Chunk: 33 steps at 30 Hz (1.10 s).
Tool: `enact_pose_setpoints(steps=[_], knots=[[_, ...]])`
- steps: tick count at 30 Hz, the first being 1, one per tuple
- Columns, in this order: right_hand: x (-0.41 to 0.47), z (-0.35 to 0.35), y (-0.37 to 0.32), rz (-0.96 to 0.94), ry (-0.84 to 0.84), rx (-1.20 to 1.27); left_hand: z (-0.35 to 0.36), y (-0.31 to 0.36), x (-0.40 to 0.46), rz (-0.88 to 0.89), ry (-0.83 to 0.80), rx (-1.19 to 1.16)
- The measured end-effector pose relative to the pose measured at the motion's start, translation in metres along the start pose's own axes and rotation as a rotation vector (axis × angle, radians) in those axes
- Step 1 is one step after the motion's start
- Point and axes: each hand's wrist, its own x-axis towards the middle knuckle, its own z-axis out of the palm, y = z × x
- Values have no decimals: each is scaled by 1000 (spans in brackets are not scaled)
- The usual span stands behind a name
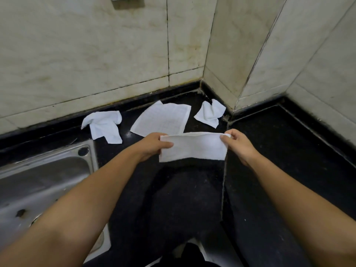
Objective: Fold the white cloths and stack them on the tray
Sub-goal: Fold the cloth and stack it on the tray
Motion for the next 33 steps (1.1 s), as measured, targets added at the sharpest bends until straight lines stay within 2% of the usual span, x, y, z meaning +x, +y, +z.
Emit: enact_pose_setpoints(steps=[4, 7, 10, 13, 15, 18, 20, 27, 33], knots=[[-1, 0, -1, -9, 48, -20, 4, -6, -9, -170, -176, -142], [8, 10, 1, 2, 55, -159, 12, -32, -13, -306, -250, -66], [17, 33, 8, 42, -17, -416, 24, -58, -17, -405, -202, 177], [7, 60, 21, -48, -100, -741, 26, -75, -16, -444, -118, 263], [-15, 79, 24, -159, -221, -776, 25, -77, -16, -456, -75, 254], [-60, 106, 30, -294, -506, -858, 24, -74, -13, -468, -5, 234], [-86, 118, 38, -345, -596, -931, 25, -71, -12, -486, 32, 232], [-117, 146, 54, -373, -470, -1096, 20, -70, -23, -450, 20, 178], [-118, 145, 56, -287, -376, -903, 16, -82, -25, -355, -39, 251]])
